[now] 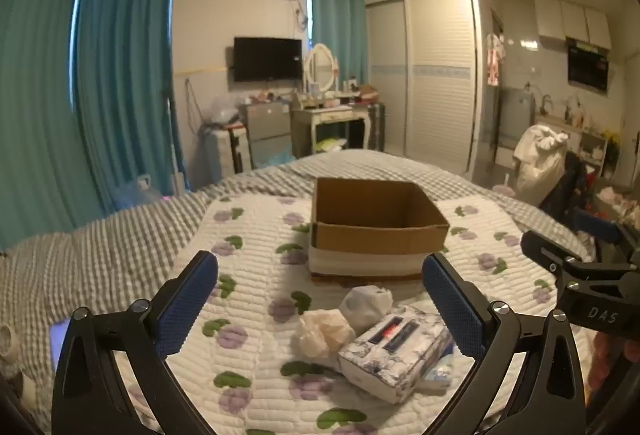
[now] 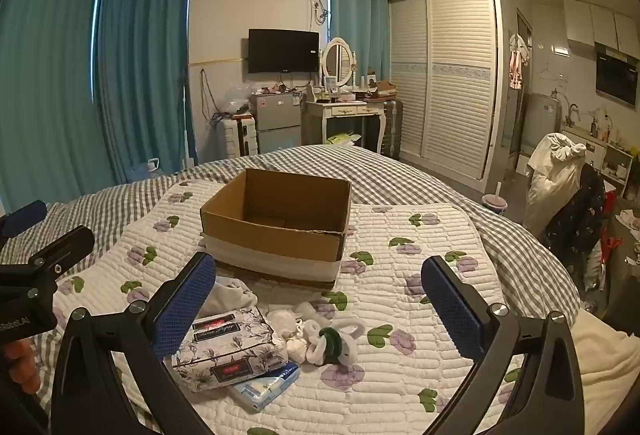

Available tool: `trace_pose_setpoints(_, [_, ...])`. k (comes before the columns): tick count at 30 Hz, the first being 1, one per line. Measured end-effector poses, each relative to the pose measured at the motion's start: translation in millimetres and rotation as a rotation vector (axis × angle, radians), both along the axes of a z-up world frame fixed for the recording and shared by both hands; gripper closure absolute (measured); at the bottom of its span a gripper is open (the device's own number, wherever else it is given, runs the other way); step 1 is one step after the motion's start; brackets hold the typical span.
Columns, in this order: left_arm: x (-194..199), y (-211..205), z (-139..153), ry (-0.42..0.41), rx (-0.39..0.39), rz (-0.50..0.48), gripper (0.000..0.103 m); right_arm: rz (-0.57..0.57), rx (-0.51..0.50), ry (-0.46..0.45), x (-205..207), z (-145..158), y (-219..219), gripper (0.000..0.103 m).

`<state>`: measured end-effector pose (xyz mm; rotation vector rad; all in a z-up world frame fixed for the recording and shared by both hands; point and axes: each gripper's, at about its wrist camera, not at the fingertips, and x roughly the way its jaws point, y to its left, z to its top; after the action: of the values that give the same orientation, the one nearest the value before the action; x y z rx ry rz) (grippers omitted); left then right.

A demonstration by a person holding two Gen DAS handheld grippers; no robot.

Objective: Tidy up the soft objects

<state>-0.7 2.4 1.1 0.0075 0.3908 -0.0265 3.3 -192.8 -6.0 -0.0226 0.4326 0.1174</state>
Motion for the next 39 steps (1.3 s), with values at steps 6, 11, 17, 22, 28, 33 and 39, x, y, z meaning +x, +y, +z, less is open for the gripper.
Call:
trace_pose_setpoints(6, [-5.4, -5.3, 3.1, -0.013, 0.019, 0.005, 0.0, 0.0, 0.009, 0.01, 0.6, -1.4, -2.4, 0.0])
trace_pose_setpoints(11, [-2.3, -2.1, 2.5, -0.002, 0.013, 0.0, 0.0, -0.005, 0.012, 0.003, 0.3, -1.4, -6.4, 0.0])
trace_pose_setpoints(17, [-2.6, -3.9, 3.3, 0.0, 0.012, 0.004, 0.0, -0.007, 0.009, 0.001, -1.2, -0.1, -4.4, 0.0])
trace_pose_setpoints(22, [-2.5, -1.3, 4.2, -0.001, 0.005, 0.005, 0.0, -0.005, 0.007, 0.002, -1.3, 0.1, -4.6, 0.0])
trace_pose_setpoints(28, [-3.2, -0.7, 4.1, -0.001, 0.006, 0.006, 0.0, -0.007, 0.006, 0.0, -2.3, -0.3, -5.3, 0.0])
trace_pose_setpoints(33, [-3.2, -0.3, 4.0, -0.001, 0.008, 0.006, 0.0, -0.007, 0.006, 0.0, -2.7, -0.3, -5.6, 0.0])
trace_pose_setpoints(39, [-3.4, 0.0, 3.9, 0.001, 0.007, 0.005, 0.0, -0.007, 0.004, 0.002, -2.6, -0.3, -5.3, 0.0])
